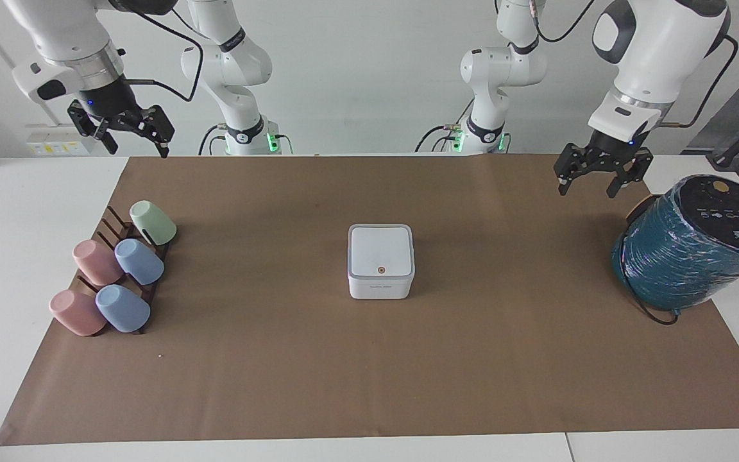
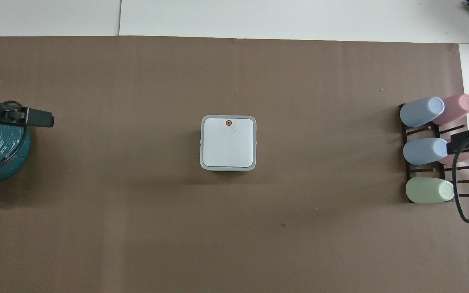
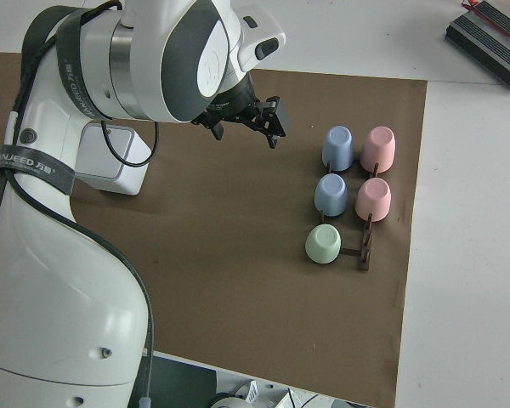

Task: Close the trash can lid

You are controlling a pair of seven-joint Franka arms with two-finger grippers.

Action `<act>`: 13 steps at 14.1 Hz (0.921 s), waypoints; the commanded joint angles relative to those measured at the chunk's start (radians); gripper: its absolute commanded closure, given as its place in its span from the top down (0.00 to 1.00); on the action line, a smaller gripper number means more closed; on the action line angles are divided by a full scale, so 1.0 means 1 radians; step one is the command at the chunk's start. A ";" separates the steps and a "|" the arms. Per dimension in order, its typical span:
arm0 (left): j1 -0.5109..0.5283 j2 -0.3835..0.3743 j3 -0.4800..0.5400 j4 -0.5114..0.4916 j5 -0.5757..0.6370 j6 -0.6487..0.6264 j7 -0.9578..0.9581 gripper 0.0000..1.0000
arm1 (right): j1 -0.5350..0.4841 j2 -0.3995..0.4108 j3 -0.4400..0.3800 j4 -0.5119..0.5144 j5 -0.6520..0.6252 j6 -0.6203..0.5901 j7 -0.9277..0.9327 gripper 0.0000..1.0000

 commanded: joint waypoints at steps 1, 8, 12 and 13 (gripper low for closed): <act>0.023 0.071 -0.011 0.153 -0.017 -0.138 0.019 1.00 | -0.005 -0.024 0.003 -0.030 0.003 0.025 -0.021 1.00; 0.014 -0.024 -0.014 0.081 -0.031 -0.218 0.016 1.00 | -0.005 -0.024 0.003 -0.030 0.002 0.025 -0.021 1.00; 0.022 -0.044 -0.014 0.034 -0.069 -0.169 0.014 1.00 | -0.005 -0.024 0.003 -0.030 0.003 0.025 -0.021 1.00; 0.014 -0.045 -0.014 0.033 -0.067 -0.165 0.009 1.00 | -0.005 -0.024 0.003 -0.030 0.003 0.025 -0.021 1.00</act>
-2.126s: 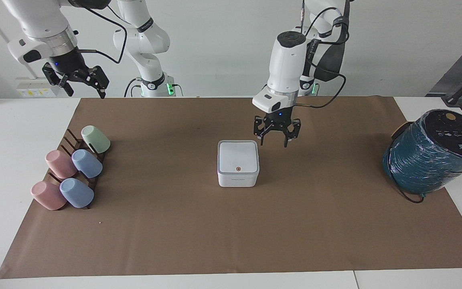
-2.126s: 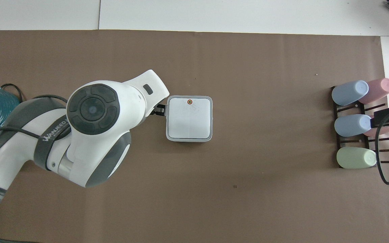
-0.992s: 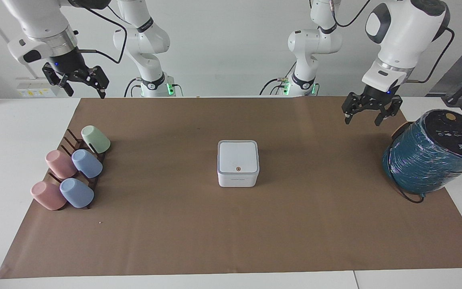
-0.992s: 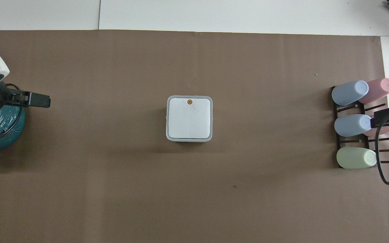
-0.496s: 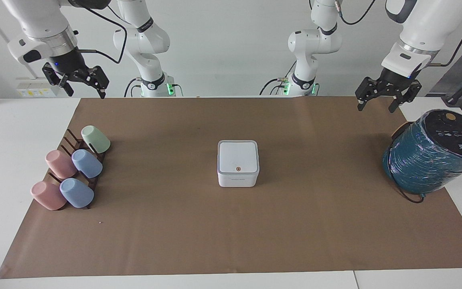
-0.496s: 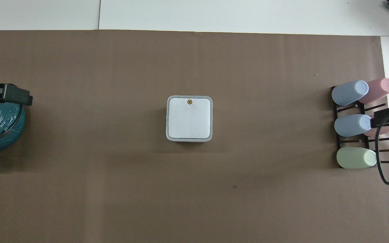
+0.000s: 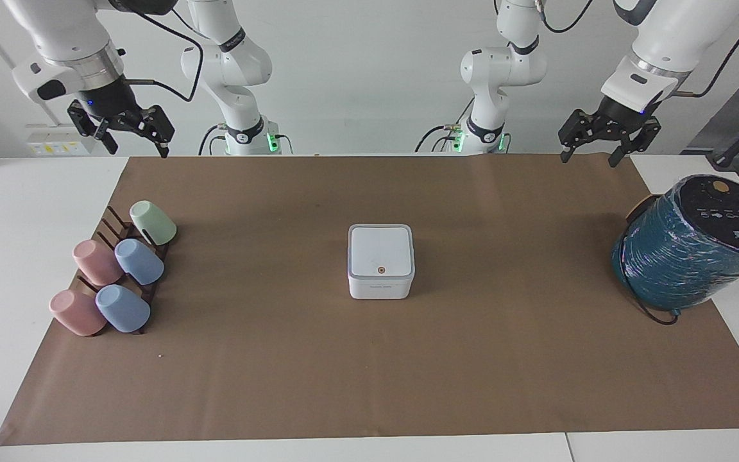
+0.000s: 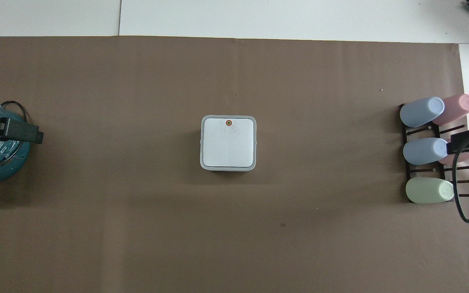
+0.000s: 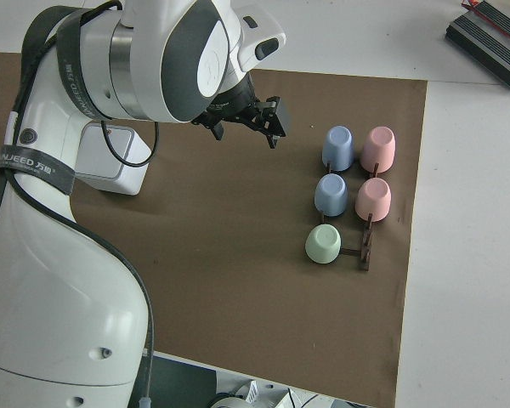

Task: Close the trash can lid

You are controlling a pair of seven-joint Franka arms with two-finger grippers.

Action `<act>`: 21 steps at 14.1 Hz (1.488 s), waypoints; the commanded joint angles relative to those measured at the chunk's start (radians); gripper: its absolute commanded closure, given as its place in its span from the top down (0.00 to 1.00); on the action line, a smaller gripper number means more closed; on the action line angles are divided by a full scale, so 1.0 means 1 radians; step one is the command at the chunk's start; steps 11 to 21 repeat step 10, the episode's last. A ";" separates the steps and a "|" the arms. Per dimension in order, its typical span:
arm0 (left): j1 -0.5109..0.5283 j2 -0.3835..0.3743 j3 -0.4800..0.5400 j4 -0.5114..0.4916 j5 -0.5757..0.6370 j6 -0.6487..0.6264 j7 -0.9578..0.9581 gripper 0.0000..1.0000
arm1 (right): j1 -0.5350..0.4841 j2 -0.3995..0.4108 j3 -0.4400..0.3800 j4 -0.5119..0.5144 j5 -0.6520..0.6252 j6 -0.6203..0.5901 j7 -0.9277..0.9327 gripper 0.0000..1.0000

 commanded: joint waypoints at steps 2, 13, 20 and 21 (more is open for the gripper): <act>0.006 -0.030 -0.008 -0.039 -0.019 0.034 0.012 1.00 | -0.005 -0.024 0.003 -0.030 0.003 0.025 -0.021 1.00; 0.015 -0.033 -0.008 -0.044 -0.014 0.018 0.007 1.00 | -0.005 -0.024 0.003 -0.030 0.002 0.025 -0.021 1.00; 0.015 -0.033 -0.008 -0.044 -0.014 0.018 0.007 1.00 | -0.005 -0.024 0.003 -0.030 0.002 0.025 -0.021 1.00; 0.015 -0.033 -0.008 -0.044 -0.014 0.018 0.007 1.00 | -0.005 -0.024 0.003 -0.030 0.002 0.025 -0.021 1.00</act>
